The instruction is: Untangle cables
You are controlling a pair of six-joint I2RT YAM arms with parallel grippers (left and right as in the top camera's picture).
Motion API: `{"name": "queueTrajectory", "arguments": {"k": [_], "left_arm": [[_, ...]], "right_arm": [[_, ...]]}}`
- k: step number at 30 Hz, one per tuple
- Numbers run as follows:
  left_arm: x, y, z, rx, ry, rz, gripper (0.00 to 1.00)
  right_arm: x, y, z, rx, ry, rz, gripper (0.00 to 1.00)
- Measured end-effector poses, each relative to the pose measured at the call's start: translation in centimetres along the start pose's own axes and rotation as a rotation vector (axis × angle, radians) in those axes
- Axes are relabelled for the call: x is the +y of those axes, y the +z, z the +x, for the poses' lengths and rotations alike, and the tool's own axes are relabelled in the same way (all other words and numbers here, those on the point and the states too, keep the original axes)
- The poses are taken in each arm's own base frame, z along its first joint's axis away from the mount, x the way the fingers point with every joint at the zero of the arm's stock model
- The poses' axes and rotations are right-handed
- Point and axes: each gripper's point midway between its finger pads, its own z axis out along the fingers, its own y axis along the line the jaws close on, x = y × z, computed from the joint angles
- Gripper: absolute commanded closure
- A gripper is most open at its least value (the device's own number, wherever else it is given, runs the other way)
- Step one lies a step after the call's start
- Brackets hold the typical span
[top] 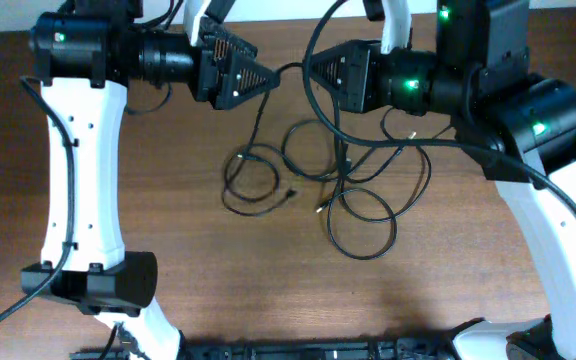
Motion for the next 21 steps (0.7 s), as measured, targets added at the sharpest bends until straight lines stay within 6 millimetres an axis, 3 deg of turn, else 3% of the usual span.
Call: {"name": "queueTrajectory", "arguments": {"k": [4,8,12,16,20,21], "left_arm": [[-0.6,0.0,-0.2,-0.014,0.05,0.033,0.15],[-2.2,-0.1,-0.1,-0.033,0.044,0.115,0.25],[-3.4,-0.3,0.4,-0.034,0.046,0.167,0.48],[-3.6,-0.3,0.4,-0.036,0.051,0.177,0.69],[-3.6,-0.3,0.5,-0.037,0.059,0.177,0.97],[-3.7,-0.3,0.4,-0.038,0.058,0.18,1.0]], "right_arm": [[0.8,0.0,0.1,0.011,0.018,-0.041,0.96],[1.1,0.0,0.2,0.017,0.035,-0.058,0.96],[1.3,0.0,-0.2,0.003,0.025,-0.07,0.96],[1.5,-0.1,-0.4,-0.001,0.029,-0.077,0.96],[1.5,-0.1,-0.3,0.001,0.034,-0.08,0.96],[1.5,-0.1,-0.3,0.001,0.035,-0.079,0.96]]}}
